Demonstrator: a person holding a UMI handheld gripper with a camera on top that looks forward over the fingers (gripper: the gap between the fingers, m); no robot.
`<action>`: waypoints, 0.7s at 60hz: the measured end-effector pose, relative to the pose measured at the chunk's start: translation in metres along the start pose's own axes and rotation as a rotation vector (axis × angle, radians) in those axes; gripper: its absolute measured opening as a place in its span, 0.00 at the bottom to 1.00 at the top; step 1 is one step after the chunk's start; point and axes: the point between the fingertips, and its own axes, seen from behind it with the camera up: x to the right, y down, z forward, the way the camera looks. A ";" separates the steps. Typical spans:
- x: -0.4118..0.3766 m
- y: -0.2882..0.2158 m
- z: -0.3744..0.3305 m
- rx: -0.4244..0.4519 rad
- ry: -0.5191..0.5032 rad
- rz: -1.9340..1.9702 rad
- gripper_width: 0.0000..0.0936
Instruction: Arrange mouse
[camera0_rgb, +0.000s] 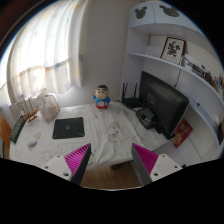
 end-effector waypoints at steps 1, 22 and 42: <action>0.000 0.000 0.000 0.000 0.000 0.000 0.90; -0.022 -0.004 0.001 0.023 0.002 -0.038 0.90; -0.093 0.015 0.004 0.005 -0.066 -0.067 0.90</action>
